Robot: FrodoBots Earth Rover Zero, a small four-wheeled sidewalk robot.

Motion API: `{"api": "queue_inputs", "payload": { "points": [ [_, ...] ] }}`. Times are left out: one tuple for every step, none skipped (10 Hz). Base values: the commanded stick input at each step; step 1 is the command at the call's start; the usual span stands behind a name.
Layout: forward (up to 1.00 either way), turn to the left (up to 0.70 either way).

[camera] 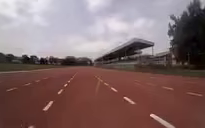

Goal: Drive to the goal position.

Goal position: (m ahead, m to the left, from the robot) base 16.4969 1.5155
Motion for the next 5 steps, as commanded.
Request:
{"api": "queue_inputs", "payload": {
  "points": [
    [0.45,0.0],
    [0.45,0.0],
    [0.45,0.0],
    [0.45,0.0],
    [0.45,0.0]
  ]
}}
